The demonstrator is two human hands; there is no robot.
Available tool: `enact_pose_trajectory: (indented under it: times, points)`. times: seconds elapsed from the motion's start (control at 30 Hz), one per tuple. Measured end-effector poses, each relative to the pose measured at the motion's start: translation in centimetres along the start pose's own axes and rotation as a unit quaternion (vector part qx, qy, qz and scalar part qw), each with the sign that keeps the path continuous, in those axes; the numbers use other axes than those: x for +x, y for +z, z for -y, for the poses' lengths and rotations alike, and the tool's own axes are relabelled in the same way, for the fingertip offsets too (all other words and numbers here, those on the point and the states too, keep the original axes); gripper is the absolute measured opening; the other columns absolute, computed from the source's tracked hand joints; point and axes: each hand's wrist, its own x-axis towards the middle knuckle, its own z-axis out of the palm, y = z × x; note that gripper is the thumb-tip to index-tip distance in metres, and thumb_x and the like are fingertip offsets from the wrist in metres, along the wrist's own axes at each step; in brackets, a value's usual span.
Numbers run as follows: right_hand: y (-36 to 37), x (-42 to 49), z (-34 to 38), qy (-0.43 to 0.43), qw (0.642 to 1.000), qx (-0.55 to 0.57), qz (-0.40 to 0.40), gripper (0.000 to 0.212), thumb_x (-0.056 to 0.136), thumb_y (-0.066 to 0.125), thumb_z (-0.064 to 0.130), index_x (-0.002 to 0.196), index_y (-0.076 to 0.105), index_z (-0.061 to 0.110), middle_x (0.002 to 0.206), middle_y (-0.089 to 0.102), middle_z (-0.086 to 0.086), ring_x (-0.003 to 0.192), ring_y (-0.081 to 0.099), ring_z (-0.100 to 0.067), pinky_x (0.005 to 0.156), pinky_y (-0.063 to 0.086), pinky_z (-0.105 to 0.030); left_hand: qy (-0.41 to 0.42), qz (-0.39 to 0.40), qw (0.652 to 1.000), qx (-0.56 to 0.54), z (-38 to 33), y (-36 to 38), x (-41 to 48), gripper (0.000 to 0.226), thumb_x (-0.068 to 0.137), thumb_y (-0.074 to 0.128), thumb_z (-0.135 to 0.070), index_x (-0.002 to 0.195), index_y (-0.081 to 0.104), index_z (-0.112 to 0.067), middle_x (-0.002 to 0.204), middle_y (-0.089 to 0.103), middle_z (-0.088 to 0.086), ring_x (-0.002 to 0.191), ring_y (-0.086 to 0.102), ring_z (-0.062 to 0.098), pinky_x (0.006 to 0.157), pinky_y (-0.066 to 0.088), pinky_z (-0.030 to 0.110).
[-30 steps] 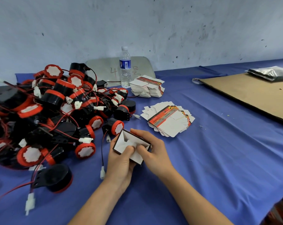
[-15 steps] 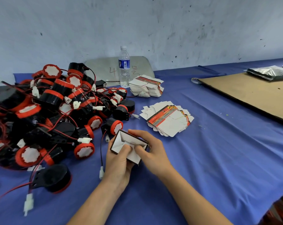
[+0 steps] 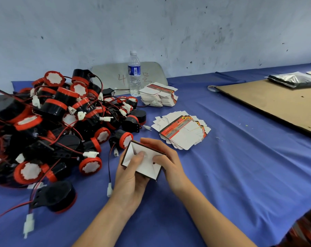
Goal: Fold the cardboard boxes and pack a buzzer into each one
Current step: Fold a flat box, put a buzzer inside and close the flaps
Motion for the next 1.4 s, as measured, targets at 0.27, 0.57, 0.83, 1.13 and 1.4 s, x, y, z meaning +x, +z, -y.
enact_pose_trajectory:
  times: [0.27,0.57,0.83,1.13,1.4]
  points:
    - [0.1,0.3,-0.1,0.017,1.0,0.004,0.002,0.054,0.072,0.041,0.007,0.122,0.06,0.016,0.124,0.065,-0.005,0.118,0.058,-0.025,0.095,0.047,-0.043,-0.025,0.026,0.999,-0.003,-0.3,-0.2,-0.2,0.034,0.078,0.071,-0.027,0.111,0.067,-0.018,0.104,0.066,0.009,0.086,0.066,0.017,0.059,0.053,0.027]
    - [0.1,0.1,-0.8,0.006,0.994,-0.089,-0.058,0.035,0.085,0.058,0.039,0.116,0.065,0.025,0.115,0.067,0.0,0.107,0.062,-0.018,0.09,0.05,-0.035,0.079,-0.022,0.993,0.083,-0.3,0.0,-0.2,0.064,0.074,0.077,-0.026,0.133,0.052,-0.023,0.121,0.065,0.0,0.106,0.063,0.02,0.07,0.055,0.026]
    - [-0.1,0.5,-0.2,0.034,0.999,-0.02,-0.017,0.05,0.075,0.056,0.053,0.119,0.061,0.029,0.106,0.068,0.008,0.098,0.064,-0.007,0.072,0.051,-0.022,0.299,-0.005,0.804,0.514,-0.3,-1.7,0.1,0.115,0.067,0.087,-0.026,0.139,0.007,-0.067,0.123,0.05,-0.038,0.113,0.052,-0.011,0.085,0.046,0.011]
    - [-1.6,0.8,-0.2,-0.036,0.976,-0.216,-0.007,0.069,0.066,0.078,0.047,0.127,0.048,0.055,0.12,0.056,0.03,0.114,0.051,0.004,0.089,0.04,-0.008,0.225,0.117,0.751,0.61,-0.2,-2.3,0.2,0.111,0.077,0.066,-0.032,0.136,-0.023,-0.063,0.142,0.024,-0.043,0.134,0.032,-0.003,0.106,0.041,0.027]
    - [-3.9,1.8,-1.8,-0.02,0.941,-0.307,-0.142,0.065,0.079,0.073,0.025,0.137,0.045,0.036,0.117,0.061,0.012,0.11,0.055,-0.014,0.089,0.045,-0.024,0.344,-0.099,0.715,0.601,-2.1,-2.9,0.8,0.05,0.09,0.051,-0.01,0.138,0.044,-0.024,0.108,0.054,-0.012,0.107,0.049,0.009,0.093,0.034,0.01]
